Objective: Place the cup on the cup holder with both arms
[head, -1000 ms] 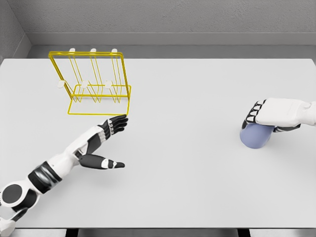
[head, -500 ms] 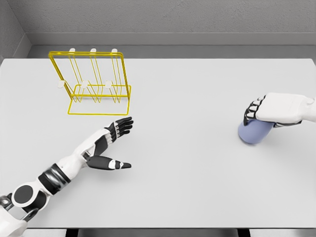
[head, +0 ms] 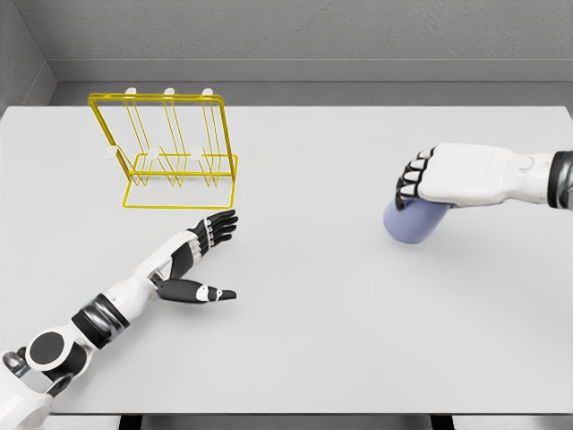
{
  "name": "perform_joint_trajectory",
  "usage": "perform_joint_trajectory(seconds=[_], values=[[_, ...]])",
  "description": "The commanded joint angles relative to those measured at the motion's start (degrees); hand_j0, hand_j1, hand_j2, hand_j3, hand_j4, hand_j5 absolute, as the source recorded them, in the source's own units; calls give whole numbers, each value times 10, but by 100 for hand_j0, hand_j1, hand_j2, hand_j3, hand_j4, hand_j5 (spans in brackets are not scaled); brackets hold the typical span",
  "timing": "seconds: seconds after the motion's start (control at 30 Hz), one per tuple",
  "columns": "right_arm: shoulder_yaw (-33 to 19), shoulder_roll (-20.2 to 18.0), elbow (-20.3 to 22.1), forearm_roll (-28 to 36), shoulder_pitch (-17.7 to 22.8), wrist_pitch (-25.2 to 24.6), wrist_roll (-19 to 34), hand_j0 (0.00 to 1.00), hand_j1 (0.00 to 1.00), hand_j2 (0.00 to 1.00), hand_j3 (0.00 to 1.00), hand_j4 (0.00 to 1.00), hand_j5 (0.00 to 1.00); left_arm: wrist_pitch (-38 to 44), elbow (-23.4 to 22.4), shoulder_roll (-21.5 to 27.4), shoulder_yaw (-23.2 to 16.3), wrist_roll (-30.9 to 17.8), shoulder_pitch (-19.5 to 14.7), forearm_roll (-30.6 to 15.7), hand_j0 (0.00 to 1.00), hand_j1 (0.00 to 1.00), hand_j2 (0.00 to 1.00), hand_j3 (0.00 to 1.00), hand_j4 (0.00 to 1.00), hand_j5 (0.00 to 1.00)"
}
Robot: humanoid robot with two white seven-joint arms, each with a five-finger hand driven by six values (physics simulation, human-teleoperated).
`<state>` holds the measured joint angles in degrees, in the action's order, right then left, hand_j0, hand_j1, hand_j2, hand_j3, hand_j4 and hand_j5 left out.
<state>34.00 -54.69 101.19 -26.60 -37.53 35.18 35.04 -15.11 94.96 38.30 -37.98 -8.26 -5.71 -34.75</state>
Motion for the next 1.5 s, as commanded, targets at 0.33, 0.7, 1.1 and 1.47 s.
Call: perform_joint_trajectory(seconds=[0.33, 0.7, 1.1, 1.47], values=[[23, 90, 1, 5, -9, -2, 0, 55, 55, 55, 55, 55, 55, 0, -2, 0, 1, 0, -2, -1, 100, 100, 100, 100, 100, 100], [36, 152, 1, 4, -18, -2, 0, 55, 55, 55, 55, 55, 55, 0, -2, 0, 2, 0, -5, -1, 100, 100, 100, 100, 100, 100], [60, 204, 0, -21, -22, -2, 0, 55, 55, 55, 55, 55, 55, 0, -2, 0, 2, 0, -5, -1, 100, 100, 100, 100, 100, 100], [61, 208, -18, -62, -14, -2, 0, 59, 59, 59, 59, 59, 59, 0, -4, 0, 2, 0, -9, -1, 100, 100, 100, 100, 100, 100]])
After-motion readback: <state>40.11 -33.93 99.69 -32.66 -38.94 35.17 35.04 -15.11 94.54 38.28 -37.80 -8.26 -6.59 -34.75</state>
